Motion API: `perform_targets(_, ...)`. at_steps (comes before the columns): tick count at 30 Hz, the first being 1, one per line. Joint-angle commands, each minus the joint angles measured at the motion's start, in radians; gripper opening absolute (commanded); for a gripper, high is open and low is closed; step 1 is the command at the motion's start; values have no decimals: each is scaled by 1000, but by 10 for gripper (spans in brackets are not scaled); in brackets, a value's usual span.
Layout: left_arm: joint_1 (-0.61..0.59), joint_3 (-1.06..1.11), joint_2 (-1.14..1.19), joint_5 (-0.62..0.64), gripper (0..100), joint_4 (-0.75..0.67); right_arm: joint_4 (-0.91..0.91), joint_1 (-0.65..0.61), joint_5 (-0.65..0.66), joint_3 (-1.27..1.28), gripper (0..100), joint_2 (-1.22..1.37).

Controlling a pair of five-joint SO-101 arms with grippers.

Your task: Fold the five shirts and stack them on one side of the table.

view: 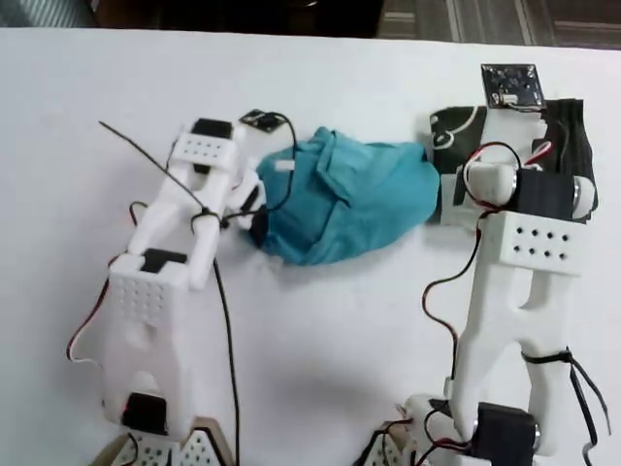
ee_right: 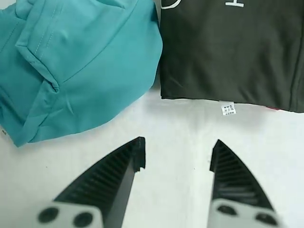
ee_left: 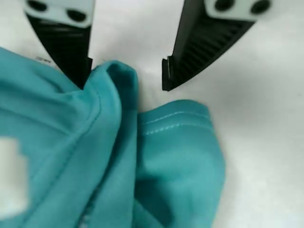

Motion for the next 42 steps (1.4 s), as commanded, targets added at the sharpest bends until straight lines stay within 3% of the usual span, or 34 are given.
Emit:
perform_targets(1, 15, -38, -5, 3, 247, 8, -15, 8, 9, -3, 222, -38)
perform_targets(3, 25, -38, -5, 3, 193, 9, -15, 8, 9, -3, 222, -38)
perform_targets(6, 43, -38, -5, 3, 24, 9, -15, 8, 9, -3, 222, -38)
perform_targets(13, 35, -48, -9, 2, 25, 43, -19, 8, 8, 40, 222, -38)
perform_targets(17, -64, -157, -49, -2, 25, 192, -77, 8, 8, 135, 222, -45)
perform_targets(20, -166, -265, -107, -78, 25, 290, -134, 5, 0, 181, 222, -45)
perform_targets(25, -371, -277, -255, -184, 25, 298, -225, 1, -15, 187, 222, -38)
perform_targets(28, -480, -203, -345, -253, 25, 298, -294, -2, -103, 186, 223, -36)
perform_targets(34, -654, 79, -465, -400, 25, 288, -392, -208, -138, 94, 223, 28)
perform_targets(42, -829, 295, -468, -453, 25, 189, -395, -460, -144, -351, 226, 496)
